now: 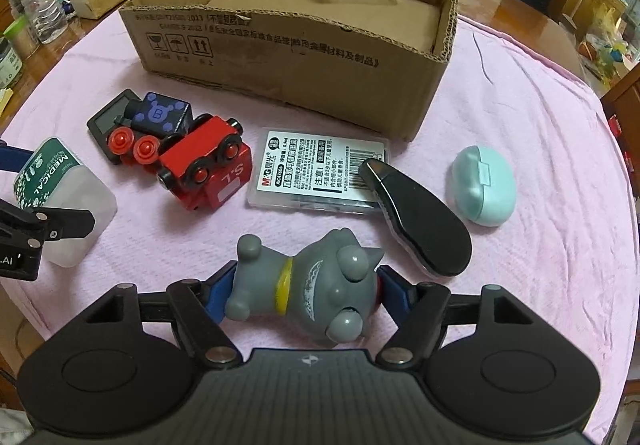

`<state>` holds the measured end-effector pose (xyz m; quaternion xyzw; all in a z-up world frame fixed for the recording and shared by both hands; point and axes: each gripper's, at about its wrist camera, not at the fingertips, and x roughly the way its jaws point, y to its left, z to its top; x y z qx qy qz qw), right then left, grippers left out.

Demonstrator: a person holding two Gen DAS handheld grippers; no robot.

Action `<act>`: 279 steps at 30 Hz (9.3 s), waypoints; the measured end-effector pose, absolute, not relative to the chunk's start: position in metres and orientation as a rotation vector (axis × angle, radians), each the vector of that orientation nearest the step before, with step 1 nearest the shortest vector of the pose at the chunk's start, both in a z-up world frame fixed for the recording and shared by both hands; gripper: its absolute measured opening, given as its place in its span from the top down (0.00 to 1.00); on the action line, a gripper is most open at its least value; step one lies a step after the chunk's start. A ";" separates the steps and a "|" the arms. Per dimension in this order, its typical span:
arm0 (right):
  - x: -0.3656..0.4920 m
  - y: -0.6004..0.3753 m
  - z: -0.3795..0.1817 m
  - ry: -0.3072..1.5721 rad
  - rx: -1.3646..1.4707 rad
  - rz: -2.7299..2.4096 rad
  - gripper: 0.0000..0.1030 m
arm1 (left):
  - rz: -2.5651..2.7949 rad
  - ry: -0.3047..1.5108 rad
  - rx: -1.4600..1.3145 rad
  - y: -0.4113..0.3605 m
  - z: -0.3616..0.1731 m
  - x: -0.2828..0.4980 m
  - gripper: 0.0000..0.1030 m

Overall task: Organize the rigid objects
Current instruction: 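Carry the swab tub to the box with left tool while right tool lifts the cat, then release swab tub into box with left tool while right tool drops the cat in, then move left tool toward the black timer while right tool approaches the black oval case, then grasp the black timer with left tool while right tool grasps the black oval case, then carry timer into box with left tool while right tool drops the black case in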

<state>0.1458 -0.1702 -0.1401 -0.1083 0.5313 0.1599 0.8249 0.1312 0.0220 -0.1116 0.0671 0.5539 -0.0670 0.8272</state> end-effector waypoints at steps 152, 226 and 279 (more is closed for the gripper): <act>0.182 -0.243 -0.160 1.118 0.034 -0.076 0.00 | -0.266 1.089 0.198 0.052 -0.136 0.186 0.03; 0.160 -0.210 -0.106 1.070 -0.238 0.348 0.10 | -0.269 1.091 0.210 0.047 -0.094 0.184 0.33; 0.221 -0.174 -0.035 0.891 -0.098 0.275 0.00 | -0.242 0.937 0.153 -0.010 -0.047 0.345 0.06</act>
